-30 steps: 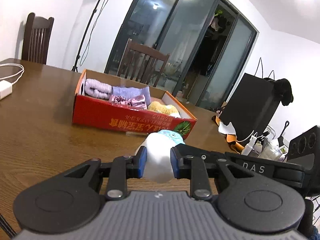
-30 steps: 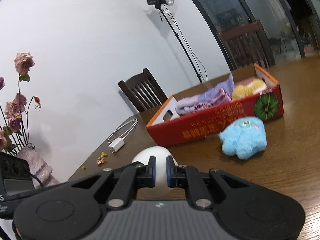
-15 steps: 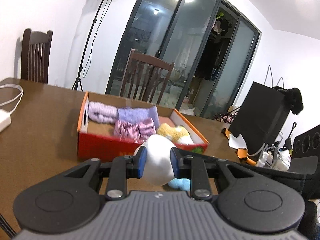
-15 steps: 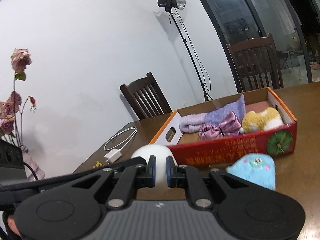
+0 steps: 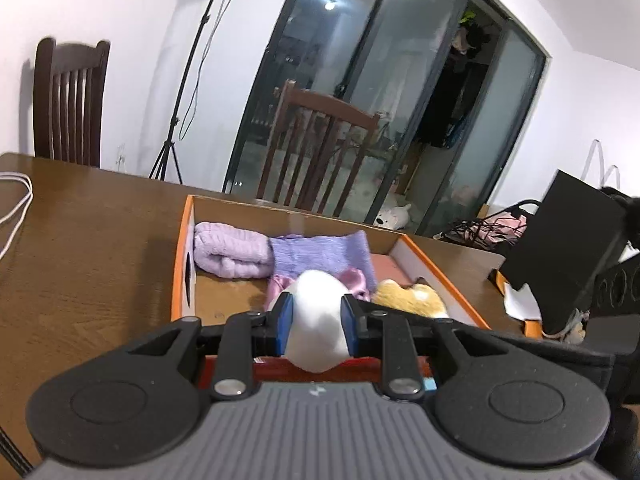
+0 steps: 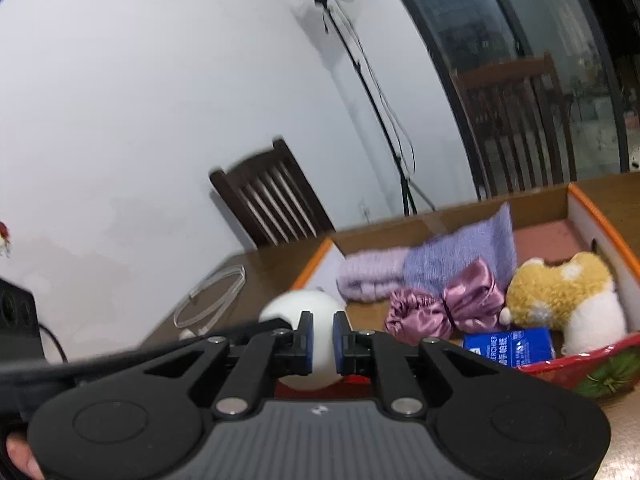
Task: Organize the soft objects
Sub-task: 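Carry the white foam cylinder into the cardboard box and open both grippers, then move both grippers back over the table toward the fuzzy blue plush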
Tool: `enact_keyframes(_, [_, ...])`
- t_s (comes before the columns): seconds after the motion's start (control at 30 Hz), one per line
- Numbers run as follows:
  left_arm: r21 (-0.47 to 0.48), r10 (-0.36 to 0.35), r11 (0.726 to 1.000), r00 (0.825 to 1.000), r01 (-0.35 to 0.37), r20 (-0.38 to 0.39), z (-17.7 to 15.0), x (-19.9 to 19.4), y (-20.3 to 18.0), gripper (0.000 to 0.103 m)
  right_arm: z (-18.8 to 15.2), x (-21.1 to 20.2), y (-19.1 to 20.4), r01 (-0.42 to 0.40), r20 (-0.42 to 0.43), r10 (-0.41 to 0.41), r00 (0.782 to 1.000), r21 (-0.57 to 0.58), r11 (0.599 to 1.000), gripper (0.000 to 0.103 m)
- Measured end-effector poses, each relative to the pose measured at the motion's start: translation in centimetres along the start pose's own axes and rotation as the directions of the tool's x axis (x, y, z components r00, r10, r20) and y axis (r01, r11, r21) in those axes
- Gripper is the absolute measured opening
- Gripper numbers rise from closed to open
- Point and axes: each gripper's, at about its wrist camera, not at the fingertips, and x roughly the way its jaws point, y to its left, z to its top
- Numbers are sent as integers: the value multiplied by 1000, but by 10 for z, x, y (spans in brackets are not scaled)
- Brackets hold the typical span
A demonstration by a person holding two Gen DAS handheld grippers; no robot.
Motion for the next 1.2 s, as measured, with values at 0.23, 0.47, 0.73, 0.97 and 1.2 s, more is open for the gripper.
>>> enact_keyframes(0.23, [-89, -44, 995, 996, 37, -73, 13, 35, 36, 20, 22, 50, -8, -39, -17, 39, 999, 34, 999, 6])
enact_keyframes(0.47, [-30, 61, 998, 993, -64, -100, 20, 70, 55, 19, 30, 95, -17, 4, -55, -3, 998, 4, 1000, 7])
enact_keyframes(0.73, [28, 96, 995, 992, -94, -82, 22, 65, 50, 39, 26, 100, -23, 46, -82, -47, 996, -7, 999, 22])
enact_keyframes(0.97, [131, 148, 980, 989, -151, 30, 21, 18, 25, 64, 41, 36, -10, 92, 48, -88, 995, -90, 992, 47])
enact_keyframes(1.2, [140, 162, 973, 975, -184, 152, -15, -67, -3, 79, 19, -55, -6, 167, 127, -146, 981, -174, 971, 65])
